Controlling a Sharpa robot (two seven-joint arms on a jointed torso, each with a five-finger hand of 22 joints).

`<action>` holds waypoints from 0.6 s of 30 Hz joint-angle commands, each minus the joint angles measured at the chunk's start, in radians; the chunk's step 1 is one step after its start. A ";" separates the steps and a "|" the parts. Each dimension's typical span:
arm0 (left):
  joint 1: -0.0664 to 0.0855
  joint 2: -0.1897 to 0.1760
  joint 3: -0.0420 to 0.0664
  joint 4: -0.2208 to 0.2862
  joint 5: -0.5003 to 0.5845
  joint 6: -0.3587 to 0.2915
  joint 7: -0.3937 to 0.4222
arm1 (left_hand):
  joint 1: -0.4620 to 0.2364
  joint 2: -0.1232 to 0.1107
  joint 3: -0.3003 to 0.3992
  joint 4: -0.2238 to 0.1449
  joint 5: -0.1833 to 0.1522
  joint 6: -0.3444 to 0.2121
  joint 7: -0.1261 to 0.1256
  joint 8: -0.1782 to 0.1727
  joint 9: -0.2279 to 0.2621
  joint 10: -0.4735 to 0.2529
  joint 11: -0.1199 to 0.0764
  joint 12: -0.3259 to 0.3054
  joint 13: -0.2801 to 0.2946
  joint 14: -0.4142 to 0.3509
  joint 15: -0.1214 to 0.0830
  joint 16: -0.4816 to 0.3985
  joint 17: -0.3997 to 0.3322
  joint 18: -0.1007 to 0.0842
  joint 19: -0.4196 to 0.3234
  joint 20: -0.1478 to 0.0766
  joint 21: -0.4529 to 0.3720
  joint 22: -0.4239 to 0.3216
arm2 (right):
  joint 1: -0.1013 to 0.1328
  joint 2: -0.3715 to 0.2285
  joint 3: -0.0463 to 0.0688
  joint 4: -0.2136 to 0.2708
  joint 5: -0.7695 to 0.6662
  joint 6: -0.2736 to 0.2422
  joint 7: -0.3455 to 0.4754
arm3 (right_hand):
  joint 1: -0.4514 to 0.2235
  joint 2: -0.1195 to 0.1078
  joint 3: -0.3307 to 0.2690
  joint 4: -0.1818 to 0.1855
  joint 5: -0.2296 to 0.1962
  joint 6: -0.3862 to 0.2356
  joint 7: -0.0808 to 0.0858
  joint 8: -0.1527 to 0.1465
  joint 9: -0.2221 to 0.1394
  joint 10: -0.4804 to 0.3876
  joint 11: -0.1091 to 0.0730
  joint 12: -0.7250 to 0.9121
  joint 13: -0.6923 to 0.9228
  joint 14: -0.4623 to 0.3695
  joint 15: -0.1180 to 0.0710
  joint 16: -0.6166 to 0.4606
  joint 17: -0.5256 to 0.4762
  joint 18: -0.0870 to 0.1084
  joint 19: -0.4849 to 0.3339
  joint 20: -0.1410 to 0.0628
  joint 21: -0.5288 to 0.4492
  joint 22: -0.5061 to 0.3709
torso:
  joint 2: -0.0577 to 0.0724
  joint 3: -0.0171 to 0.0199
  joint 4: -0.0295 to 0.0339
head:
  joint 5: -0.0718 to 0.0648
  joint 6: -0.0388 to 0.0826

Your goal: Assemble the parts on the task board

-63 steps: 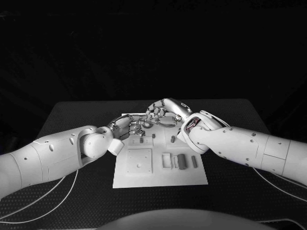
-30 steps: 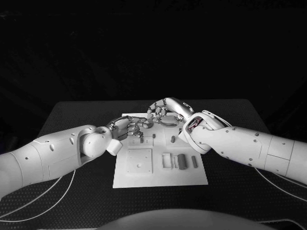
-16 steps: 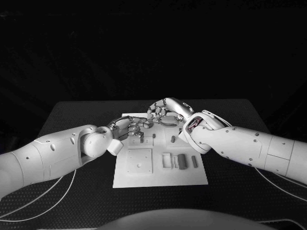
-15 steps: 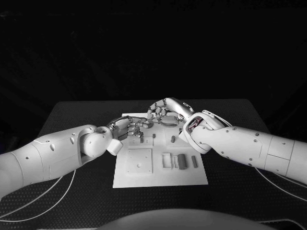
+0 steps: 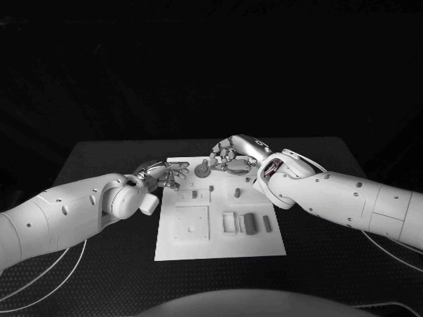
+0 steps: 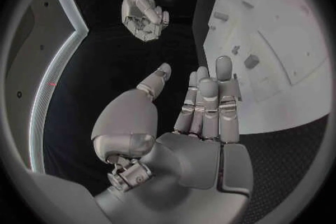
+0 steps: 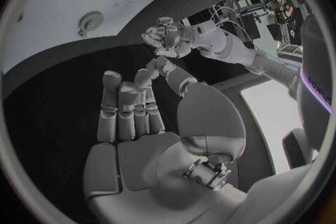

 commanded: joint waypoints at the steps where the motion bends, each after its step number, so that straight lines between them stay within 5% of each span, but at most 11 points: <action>1: 0.007 -0.003 0.001 0.032 -0.142 -0.049 -0.046 | -0.007 -0.007 -0.021 -0.009 0.002 0.012 -0.006 0.028 0.009 0.003 -0.015 0.026 0.008 0.006 -0.007 0.002 -0.004 0.024 0.014 -0.005 -0.007 0.005 | 0.003 0.006 0.000 -0.007 -0.129 0.086 -0.118 | -0.006 -0.020 -0.001 0.001 0.002 0.027 0.021 0.000 0.003 0.007 0.003 -0.008 -0.002 0.003 -0.003 -0.003 0.000 0.012 0.010 0.000 0.005 0.013 | 0.000 -0.0004 0.0011 | -0.002 0.001; 6: 0.033 -0.014 0.001 0.095 -0.215 -0.035 -0.078 | -0.027 -0.017 -0.045 -0.016 0.003 -0.001 -0.007 0.047 0.012 -0.010 -0.015 0.043 0.010 0.010 -0.010 0.005 -0.008 0.020 0.021 -0.010 -0.011 0.003 | 0.005 0.012 0.001 -0.003 -0.193 0.101 -0.178 | -0.022 -0.068 -0.004 0.007 0.002 0.008 0.027 -0.013 -0.003 0.008 0.007 -0.003 0.003 0.008 0.001 0.000 0.003 0.012 0.017 -0.003 0.006 0.011 | 0.000 0.0011 0.0004 | -0.002 0.003; 13: 0.071 -0.020 0.001 0.151 -0.291 -0.101 -0.108 | -0.032 -0.020 -0.051 -0.017 0.003 -0.004 -0.007 0.057 0.013 -0.013 -0.015 0.050 0.010 0.011 -0.010 0.008 -0.009 0.019 0.025 -0.013 -0.013 0.003 | 0.014 0.026 0.001 0.000 -0.293 0.116 -0.243 | -0.027 -0.090 -0.003 0.010 0.002 0.025 0.021 -0.006 0.001 0.016 0.001 0.060 0.046 0.026 -0.004 0.041 0.027 0.012 0.035 -0.014 0.028 0.019 | 0.000 0.0023 0.0002 | -0.002 0.006; 18: 0.080 -0.023 0.001 0.182 -0.292 -0.172 -0.143 | -0.036 -0.012 -0.047 -0.010 0.003 -0.002 -0.011 0.069 0.012 -0.008 -0.019 0.063 0.009 0.015 -0.014 0.011 -0.011 0.019 0.030 -0.016 -0.015 0.003 | 0.019 0.038 0.001 -0.002 -0.358 0.152 -0.262 | -0.025 -0.098 0.001 0.010 0.002 0.033 0.018 -0.003 0.004 0.013 -0.001 0.073 0.054 0.027 -0.005 0.047 0.031 0.012 0.037 -0.017 0.033 0.019 | 0.000 0.0025 -0.0006 | -0.005 0.008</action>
